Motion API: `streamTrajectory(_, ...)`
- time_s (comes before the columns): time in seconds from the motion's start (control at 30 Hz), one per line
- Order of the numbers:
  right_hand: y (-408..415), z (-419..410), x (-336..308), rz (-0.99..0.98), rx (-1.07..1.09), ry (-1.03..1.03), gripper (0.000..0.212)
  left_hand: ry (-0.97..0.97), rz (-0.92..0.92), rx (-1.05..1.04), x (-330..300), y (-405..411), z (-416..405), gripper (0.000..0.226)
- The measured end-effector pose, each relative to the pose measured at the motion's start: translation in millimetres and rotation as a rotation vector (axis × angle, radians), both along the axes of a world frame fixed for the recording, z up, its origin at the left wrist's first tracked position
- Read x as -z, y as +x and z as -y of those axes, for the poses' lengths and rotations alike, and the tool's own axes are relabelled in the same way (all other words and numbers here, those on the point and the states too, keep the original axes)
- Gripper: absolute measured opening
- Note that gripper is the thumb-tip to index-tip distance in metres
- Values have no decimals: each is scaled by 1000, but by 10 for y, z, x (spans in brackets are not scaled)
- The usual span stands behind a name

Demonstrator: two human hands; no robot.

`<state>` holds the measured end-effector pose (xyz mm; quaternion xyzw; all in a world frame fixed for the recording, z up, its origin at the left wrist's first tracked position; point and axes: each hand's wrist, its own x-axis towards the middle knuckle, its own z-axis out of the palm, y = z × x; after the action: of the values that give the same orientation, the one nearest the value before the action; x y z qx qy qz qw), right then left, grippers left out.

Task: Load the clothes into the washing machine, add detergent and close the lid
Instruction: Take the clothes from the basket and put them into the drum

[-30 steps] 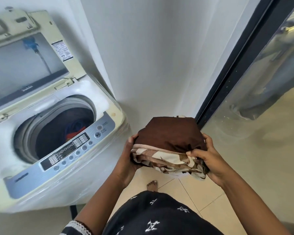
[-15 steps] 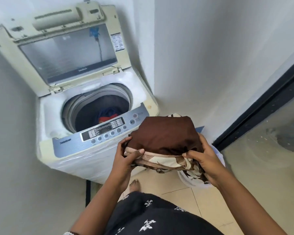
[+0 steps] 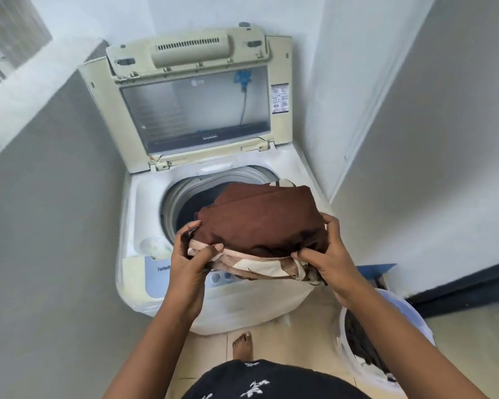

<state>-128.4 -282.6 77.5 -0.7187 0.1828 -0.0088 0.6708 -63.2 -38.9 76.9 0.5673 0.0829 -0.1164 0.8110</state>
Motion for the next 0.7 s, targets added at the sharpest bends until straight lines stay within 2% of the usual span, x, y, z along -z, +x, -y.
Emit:
streamTrajectory(0.17, 806, -170, 78, 5, -39, -78, 65, 25, -46, -14, 194, 672, -206, 49)
streamTrajectory(0.27, 1221, -262, 292, -67, -88, -104, 58, 152, -188, 35, 417, 1055, -286, 48)
streamTrajectory(0.37, 1485, -322, 533, -150, -84, -187, 42, 306, -289, 68, 623, 1260, -316, 41)
streamTrajectory(0.47, 1657, -348, 654, -198, -64, -191, 32, 329, -338, 139, 748, 1354, -334, 33)
streamTrajectory(0.6, 1776, -353, 844, -358, -124, -166, 41, 293, -446, 176, 915, 1434, -377, 32)
streamTrajectory(0.7, 1791, -405, 953, -418, -193, -224, 47, 422, -387, 226, 1068, 1421, -355, 25)
